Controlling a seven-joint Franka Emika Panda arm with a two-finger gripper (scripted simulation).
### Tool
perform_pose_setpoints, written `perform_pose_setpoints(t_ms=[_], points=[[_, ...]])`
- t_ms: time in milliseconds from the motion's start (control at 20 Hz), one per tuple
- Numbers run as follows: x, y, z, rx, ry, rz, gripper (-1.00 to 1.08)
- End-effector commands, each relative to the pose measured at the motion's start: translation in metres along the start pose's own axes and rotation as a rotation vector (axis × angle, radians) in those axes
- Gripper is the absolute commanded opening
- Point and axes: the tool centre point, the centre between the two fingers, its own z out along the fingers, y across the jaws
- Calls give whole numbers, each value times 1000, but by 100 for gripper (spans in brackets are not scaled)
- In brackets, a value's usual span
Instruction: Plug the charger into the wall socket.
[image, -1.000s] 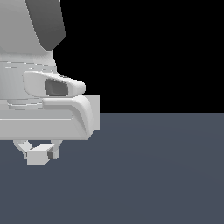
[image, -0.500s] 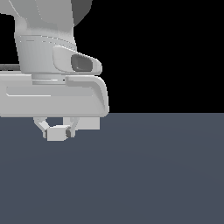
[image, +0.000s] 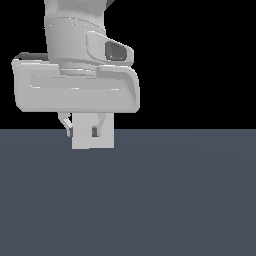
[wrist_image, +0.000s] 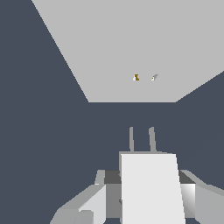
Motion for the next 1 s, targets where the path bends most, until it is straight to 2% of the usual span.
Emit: perform_pose_setpoints(t_ms=[0,550,950], points=[[2,3,-4,2,-1,-6,-100],[5,4,-5,3,-1,-7,-100],[26,4,1,4,-1,-7,-100]])
